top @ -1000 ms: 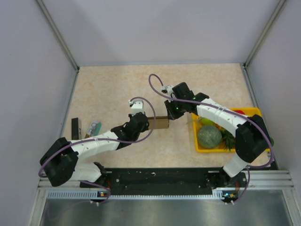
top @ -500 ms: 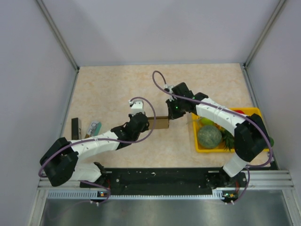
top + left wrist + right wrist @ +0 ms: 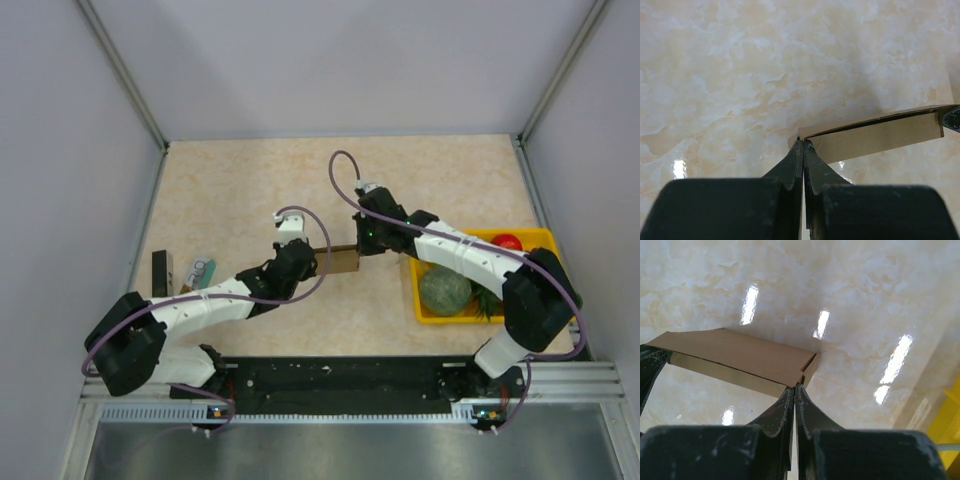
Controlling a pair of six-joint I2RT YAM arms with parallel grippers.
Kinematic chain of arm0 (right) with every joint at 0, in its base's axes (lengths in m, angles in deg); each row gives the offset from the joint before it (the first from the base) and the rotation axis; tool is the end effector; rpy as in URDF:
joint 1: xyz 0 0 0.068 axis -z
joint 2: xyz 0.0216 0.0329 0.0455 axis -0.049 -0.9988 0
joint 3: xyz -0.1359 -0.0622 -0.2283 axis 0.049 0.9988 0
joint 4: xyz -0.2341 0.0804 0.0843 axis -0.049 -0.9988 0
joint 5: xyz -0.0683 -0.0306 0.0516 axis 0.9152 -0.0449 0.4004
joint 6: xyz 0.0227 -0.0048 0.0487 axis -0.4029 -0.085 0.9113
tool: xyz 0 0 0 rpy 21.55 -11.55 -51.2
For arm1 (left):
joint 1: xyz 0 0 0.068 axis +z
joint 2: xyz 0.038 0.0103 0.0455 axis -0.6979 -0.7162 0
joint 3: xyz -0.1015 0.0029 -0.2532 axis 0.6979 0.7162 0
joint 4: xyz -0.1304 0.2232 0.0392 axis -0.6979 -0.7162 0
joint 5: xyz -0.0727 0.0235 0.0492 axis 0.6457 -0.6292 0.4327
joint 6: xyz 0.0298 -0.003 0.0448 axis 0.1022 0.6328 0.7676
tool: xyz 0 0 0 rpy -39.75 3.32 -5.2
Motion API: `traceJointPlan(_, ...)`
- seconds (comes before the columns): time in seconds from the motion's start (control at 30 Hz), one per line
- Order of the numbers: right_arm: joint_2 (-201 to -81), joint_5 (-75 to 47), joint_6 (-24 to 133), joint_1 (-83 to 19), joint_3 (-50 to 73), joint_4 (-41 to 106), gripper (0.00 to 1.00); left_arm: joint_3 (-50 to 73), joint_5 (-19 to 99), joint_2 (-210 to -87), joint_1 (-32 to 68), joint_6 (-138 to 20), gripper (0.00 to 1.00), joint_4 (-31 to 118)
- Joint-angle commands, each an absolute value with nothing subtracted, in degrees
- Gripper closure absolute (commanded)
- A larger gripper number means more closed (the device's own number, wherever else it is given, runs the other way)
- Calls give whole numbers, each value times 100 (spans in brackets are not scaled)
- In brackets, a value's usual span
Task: Fold the paper box
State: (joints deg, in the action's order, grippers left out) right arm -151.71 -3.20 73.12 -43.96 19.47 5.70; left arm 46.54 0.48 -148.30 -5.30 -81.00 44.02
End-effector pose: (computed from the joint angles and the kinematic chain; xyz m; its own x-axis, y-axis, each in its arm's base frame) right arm 0.2602 0.2252 0.2443 -0.8088 -0.1320 -0.5731 -0.3151 0.9201 0.2328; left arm 0.1870 -0.1909 0.2063 -0.5195 -0.1160 -0.8465 0.1093 0.9736 -0.2005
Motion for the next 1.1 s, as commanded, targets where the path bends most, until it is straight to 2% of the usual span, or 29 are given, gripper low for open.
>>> traceJointPlan(0.0, -14905, -100, 7488, -4640, 2614, 1605, 100, 4892, 668, -14985, -654, -8314, 100, 3647)
traceJointPlan(0.23, -14606, 14, 6723, -4640, 3151, 1958, 100, 4910, 659, -14994, -654, -8261, 100, 3612)
traceJointPlan(0.47, -14395, -64, 6230, -4623, 3160, 1835, 100, 4945, 659, -14985, -654, -8270, 100, 3612)
traceJointPlan(0.77, -14378, -127, 6484, -4684, 3959, 3064, 100, 4980, 843, -14872, -663, -8331, 100, 3629)
traceJointPlan(0.97, -14175, 58, 6406, -4684, 4373, 3461, 100, 5112, 1274, -14450, -646, -8367, 87, 3743)
traceJointPlan(1.0, -14166, 85, 6362, -4684, 4391, 3452, 100, 5121, 1318, -14397, -637, -8358, 80, 3717)
traceJointPlan(1.07, -14157, 94, 6344, -4684, 4417, 3470, 100, 5103, 1511, -14274, -637, -8332, 72, 3656)
